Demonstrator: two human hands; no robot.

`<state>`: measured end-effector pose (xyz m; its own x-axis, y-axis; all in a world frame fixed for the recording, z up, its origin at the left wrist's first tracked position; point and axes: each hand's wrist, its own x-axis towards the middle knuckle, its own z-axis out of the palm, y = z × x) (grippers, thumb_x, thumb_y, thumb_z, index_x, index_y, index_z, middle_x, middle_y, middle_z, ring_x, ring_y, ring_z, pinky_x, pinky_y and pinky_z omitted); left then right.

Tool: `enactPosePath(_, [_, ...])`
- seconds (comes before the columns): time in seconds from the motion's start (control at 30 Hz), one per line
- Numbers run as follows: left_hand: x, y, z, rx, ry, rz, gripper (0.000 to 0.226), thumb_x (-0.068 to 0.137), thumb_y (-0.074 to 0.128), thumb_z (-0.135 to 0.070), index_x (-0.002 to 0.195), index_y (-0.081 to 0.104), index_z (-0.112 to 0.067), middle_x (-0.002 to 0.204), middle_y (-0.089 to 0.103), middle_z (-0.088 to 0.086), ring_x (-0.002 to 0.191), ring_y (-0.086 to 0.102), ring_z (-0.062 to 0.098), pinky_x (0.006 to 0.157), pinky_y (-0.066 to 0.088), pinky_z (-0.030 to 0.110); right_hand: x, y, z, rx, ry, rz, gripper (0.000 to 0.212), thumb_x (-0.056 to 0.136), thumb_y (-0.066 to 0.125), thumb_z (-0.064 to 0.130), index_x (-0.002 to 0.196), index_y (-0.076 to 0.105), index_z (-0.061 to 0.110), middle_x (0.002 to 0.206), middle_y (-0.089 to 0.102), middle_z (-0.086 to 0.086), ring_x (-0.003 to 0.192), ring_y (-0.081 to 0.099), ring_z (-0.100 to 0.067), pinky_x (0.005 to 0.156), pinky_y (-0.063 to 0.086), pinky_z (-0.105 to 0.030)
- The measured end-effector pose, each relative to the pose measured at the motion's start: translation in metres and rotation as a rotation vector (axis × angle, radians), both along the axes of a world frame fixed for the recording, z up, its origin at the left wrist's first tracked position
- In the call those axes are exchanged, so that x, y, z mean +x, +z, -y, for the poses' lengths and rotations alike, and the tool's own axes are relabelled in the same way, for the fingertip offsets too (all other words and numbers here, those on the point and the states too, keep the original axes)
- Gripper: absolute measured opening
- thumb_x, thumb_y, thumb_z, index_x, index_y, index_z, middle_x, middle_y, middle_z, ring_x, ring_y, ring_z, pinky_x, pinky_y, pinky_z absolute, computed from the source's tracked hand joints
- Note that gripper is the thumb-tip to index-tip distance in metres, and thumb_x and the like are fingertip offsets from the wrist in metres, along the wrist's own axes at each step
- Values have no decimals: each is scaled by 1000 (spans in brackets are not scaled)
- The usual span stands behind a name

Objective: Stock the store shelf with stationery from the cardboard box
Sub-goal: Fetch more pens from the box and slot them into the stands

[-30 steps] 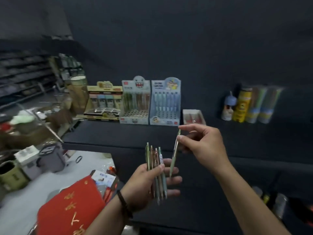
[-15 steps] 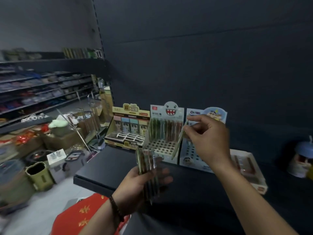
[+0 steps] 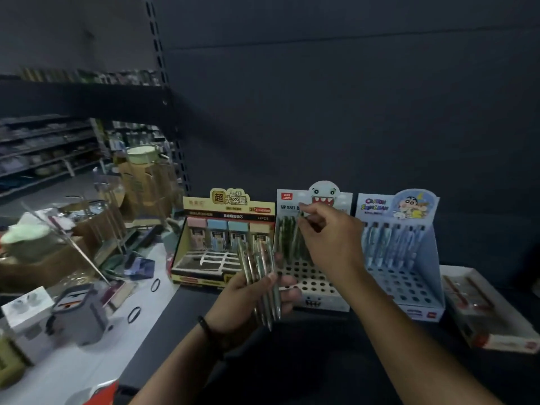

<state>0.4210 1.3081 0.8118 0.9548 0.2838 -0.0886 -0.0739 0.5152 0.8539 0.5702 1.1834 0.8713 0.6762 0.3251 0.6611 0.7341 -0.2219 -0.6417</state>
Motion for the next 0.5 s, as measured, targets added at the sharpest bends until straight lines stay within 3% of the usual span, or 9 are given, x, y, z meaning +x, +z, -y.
enactPosePath(0.07, [7,1,-7,-43,-19,44,39,106,53,-10,144,52,-5,124,65,28,105,71,41,86,62,49,2,-3,-9,-27,-21,-7,19,95,78,20,114,80,24,95,76,14,82,65,13,79,49,-2])
enactPosePath(0.2, [14,-3,-10,-126,-26,73,41,104,53,-8,145,54,-10,120,66,25,99,72,37,88,62,50,4,-9,-17,-79,-64,-18,17,94,79,22,110,80,26,98,80,9,85,72,0,84,62,-26])
enactPosePath(0.37, [15,-7,-10,-59,-5,60,43,103,54,-11,145,51,-3,131,68,26,104,72,41,92,60,56,4,-17,-19,-213,-22,-113,22,95,78,22,116,79,27,105,79,9,91,71,0,91,61,-28])
enactPosePath(0.5, [13,-9,-7,-7,6,63,36,104,52,-10,139,54,1,128,71,24,102,75,40,84,64,50,3,-13,-15,-239,18,-129,23,99,72,23,121,78,28,110,79,12,88,71,4,93,61,-28])
